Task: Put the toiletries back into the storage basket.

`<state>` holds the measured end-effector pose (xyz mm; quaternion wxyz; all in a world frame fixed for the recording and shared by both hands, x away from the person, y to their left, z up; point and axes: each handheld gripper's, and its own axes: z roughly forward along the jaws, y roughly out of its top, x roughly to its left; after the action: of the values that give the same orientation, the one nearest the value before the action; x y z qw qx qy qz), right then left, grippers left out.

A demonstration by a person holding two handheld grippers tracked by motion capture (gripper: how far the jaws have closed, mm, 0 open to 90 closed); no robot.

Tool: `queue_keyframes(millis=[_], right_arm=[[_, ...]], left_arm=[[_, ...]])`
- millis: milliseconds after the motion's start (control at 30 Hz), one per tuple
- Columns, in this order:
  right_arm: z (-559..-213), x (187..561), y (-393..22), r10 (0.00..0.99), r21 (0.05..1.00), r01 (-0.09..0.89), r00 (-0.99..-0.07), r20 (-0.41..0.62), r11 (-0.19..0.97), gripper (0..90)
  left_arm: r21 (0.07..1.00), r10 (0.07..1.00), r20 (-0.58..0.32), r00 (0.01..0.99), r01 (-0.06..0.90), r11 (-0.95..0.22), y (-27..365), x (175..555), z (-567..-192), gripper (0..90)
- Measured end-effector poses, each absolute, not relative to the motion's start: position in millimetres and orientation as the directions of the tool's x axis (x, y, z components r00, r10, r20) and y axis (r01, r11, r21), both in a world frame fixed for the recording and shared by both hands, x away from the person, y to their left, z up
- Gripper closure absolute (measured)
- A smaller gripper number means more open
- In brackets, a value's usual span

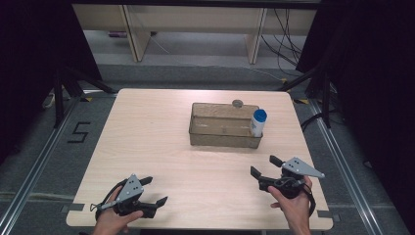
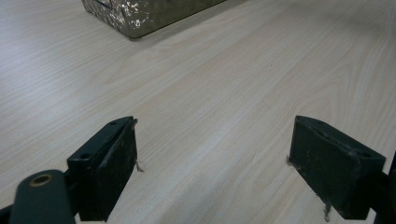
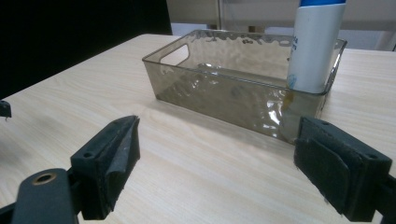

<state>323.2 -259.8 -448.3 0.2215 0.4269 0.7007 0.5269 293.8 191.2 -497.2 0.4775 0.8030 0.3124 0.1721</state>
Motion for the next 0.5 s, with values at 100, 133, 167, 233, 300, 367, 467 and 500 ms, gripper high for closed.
queue_keyframes(millis=[100, 133, 167, 233, 300, 367, 467, 500], right_arm=[[-449, 321, -260, 0.827, 0.927, 0.367, -0.544, 0.143, 0.082, 15.4], [-449, 317, -260, 0.828, 0.915, 0.395, -0.536, 0.161, 0.077, 15.4], [-449, 318, -261, 0.826, 0.922, 0.377, -0.544, 0.147, 0.084, 15.5], [-450, 314, -263, 0.827, 0.926, 0.369, -0.542, 0.147, 0.077, 15.4], [-451, 312, -264, 0.827, 0.925, 0.372, -0.542, 0.147, 0.08, 15.5], [-451, 311, -264, 0.83, 0.926, 0.373, -0.535, 0.158, 0.064, 15.4], [-453, 308, -266, 0.824, 0.925, 0.375, -0.542, 0.164, 0.063, 15.4], [-453, 308, -267, 0.828, 0.931, 0.357, -0.544, 0.137, 0.08, 15.5]], left_arm=[[0.875, 0.667, -0.021, 0.745, 0.336, -0.348, 191, 294, -497, 14.7], [0.874, 0.665, -0.023, 0.746, 0.338, -0.349, 191, 294, -497, 14.7], [0.872, 0.672, -0.023, 0.741, 0.343, -0.349, 191, 293, -496, 14.7], [0.872, 0.675, -0.027, 0.737, 0.348, -0.345, 191, 293, -496, 14.7], [0.872, 0.672, -0.027, 0.74, 0.346, -0.347, 191, 293, -496, 14.7], [0.872, 0.673, -0.028, 0.739, 0.347, -0.346, 191, 293, -496, 14.7], [0.871, 0.672, -0.028, 0.74, 0.347, -0.346, 191, 293, -497, 14.7], [0.872, 0.673, -0.029, 0.739, 0.348, -0.345, 191, 293, -497, 14.6]])
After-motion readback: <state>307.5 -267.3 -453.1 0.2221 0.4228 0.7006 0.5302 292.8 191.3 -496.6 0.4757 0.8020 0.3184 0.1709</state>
